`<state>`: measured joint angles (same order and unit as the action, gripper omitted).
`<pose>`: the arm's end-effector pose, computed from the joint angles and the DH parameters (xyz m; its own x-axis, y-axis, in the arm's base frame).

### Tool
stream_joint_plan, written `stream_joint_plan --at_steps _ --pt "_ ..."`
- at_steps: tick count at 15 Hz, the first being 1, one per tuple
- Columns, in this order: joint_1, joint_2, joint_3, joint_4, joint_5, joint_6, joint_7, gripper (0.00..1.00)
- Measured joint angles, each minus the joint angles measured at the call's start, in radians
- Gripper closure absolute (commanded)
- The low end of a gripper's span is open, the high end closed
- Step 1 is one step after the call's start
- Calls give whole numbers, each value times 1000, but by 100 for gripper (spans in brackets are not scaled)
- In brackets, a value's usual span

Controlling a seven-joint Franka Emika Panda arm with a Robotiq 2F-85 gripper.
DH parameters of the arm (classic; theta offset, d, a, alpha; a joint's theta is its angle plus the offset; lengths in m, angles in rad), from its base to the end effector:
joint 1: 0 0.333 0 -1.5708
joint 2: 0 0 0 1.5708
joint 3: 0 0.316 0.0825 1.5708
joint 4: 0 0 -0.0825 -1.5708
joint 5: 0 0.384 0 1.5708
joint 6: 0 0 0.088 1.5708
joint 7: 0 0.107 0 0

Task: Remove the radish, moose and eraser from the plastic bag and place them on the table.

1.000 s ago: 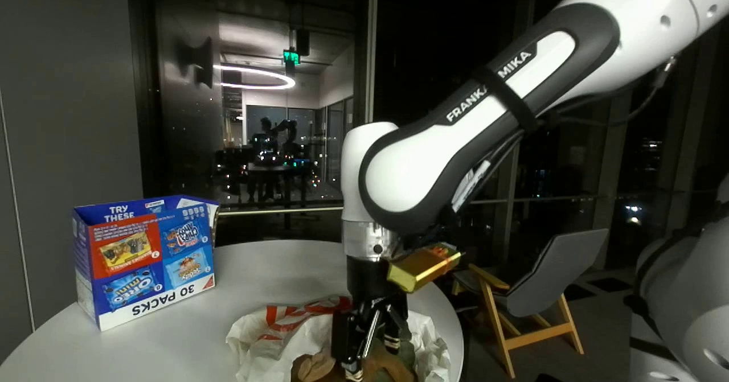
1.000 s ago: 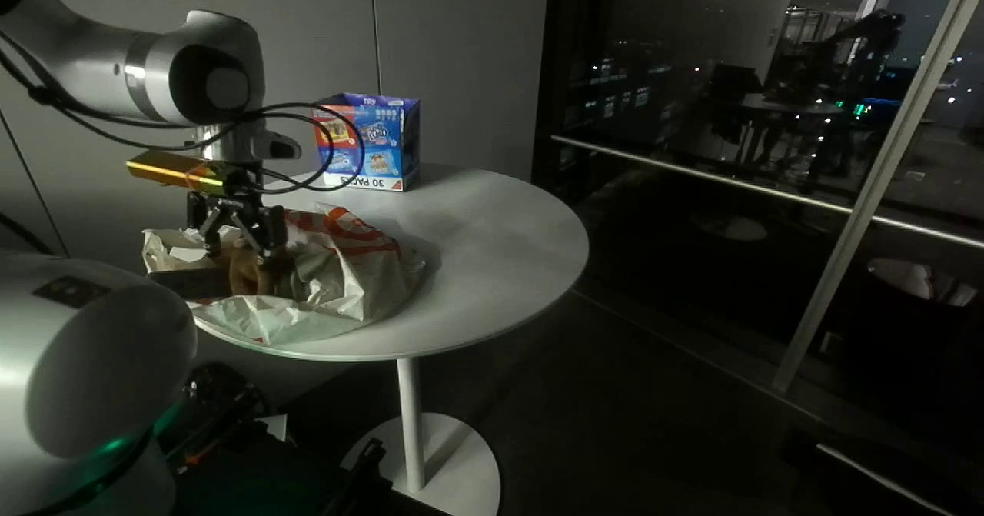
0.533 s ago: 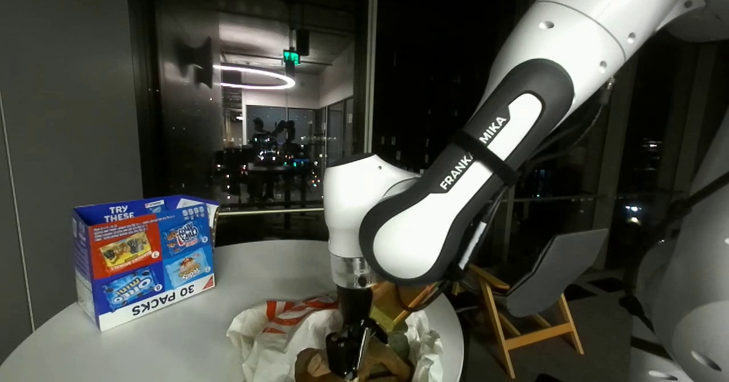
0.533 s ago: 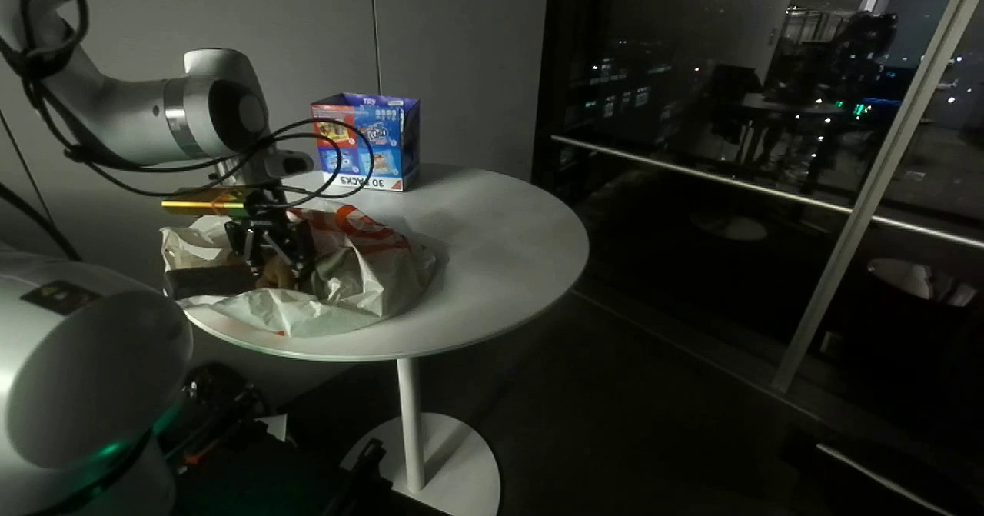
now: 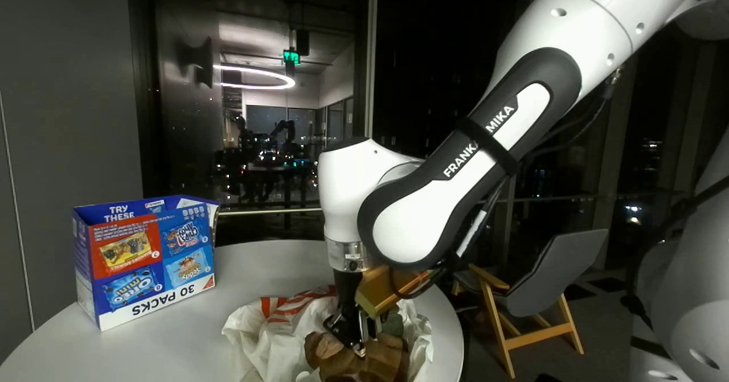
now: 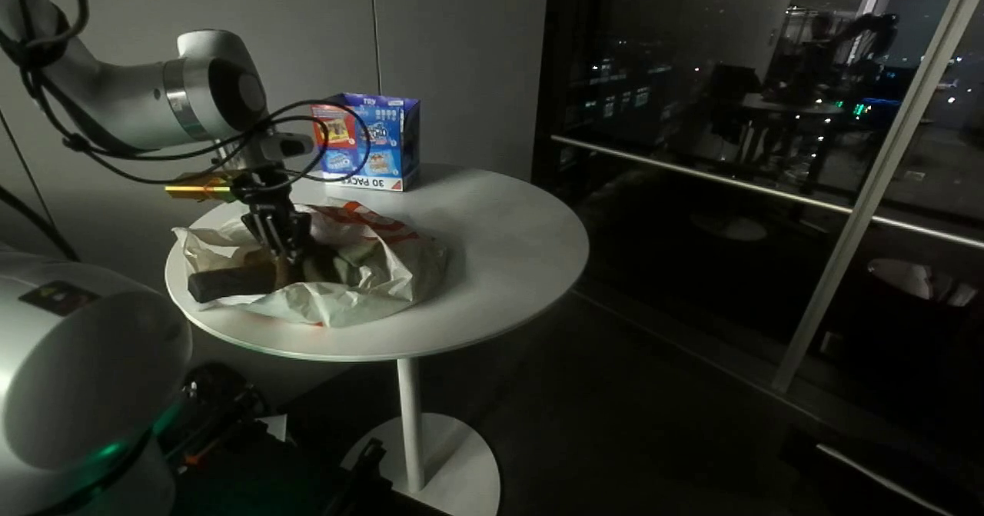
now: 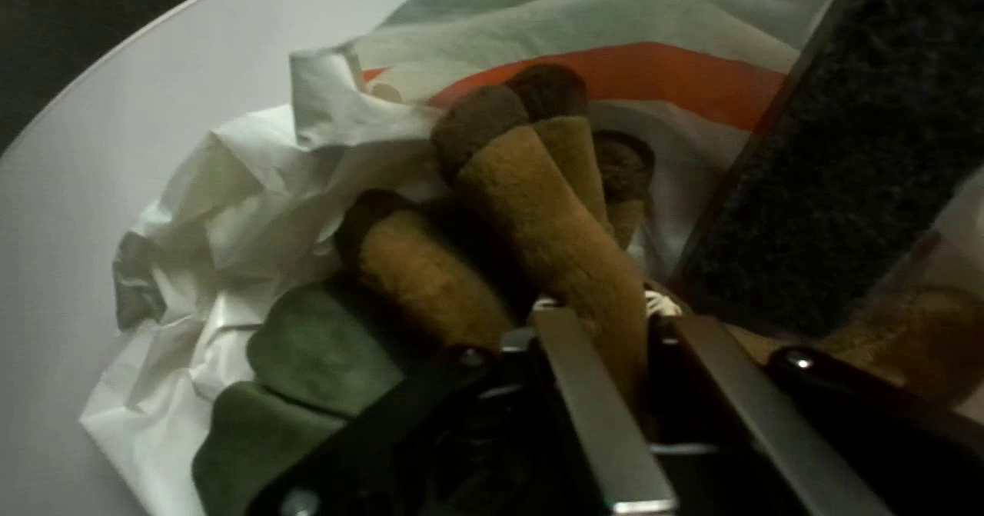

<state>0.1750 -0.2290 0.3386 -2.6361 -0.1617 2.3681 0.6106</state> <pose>0.3611 0.1960 0.3146 0.9987 0.0164 0.0492 0.0070 -0.9825 0.1859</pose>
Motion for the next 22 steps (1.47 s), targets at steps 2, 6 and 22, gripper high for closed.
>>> stream_joint_plan --at_steps 2,6,22 --pt "-2 -58 1 0 -27 -43 59 89" --pt "-1 -232 26 -2 -68 -129 146 90" --pt "-258 -382 455 154 -449 -291 374 91"
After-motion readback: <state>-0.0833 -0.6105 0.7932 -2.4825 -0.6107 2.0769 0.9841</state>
